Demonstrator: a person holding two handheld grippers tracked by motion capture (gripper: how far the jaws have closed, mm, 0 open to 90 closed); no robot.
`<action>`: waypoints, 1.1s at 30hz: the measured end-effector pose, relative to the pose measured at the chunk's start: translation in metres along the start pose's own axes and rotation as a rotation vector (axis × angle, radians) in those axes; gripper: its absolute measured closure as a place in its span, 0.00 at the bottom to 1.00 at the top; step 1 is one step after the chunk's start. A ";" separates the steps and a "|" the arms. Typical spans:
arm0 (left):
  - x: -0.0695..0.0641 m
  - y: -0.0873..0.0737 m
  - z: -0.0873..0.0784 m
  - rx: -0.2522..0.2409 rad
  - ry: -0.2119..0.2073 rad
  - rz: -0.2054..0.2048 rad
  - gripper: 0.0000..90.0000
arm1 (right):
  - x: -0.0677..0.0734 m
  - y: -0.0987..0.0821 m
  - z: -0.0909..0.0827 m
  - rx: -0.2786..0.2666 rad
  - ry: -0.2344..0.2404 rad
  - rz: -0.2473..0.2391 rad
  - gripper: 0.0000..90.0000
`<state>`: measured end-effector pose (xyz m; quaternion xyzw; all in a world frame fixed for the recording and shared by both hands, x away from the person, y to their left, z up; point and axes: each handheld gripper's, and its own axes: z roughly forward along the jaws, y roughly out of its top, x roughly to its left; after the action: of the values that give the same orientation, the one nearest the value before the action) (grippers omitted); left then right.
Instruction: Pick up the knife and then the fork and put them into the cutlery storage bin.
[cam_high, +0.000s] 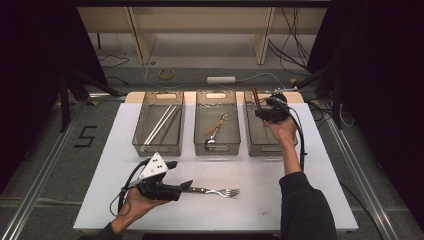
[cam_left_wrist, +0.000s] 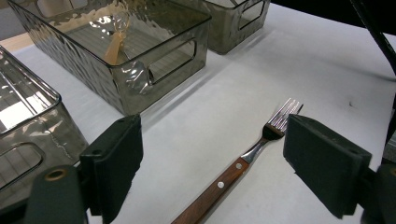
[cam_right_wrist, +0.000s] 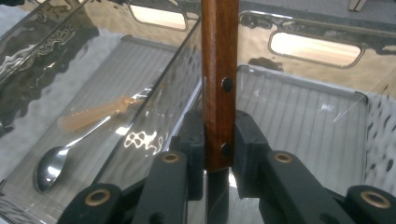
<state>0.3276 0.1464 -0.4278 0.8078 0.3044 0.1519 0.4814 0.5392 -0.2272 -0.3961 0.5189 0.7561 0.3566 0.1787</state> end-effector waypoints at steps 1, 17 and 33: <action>0.000 0.000 0.000 0.000 0.001 0.001 0.21 | 0.000 -0.001 0.001 0.004 0.000 0.007 0.86; 0.001 0.000 0.001 0.012 0.000 -0.001 0.21 | -0.004 -0.011 0.012 0.055 -0.030 0.065 0.79; 0.003 0.000 0.005 0.051 -0.010 -0.006 0.21 | 0.002 -0.013 -0.020 -0.009 0.107 0.021 0.49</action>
<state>0.3325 0.1455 -0.4306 0.8198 0.3081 0.1387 0.4624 0.5164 -0.2349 -0.3918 0.5064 0.7573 0.3890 0.1366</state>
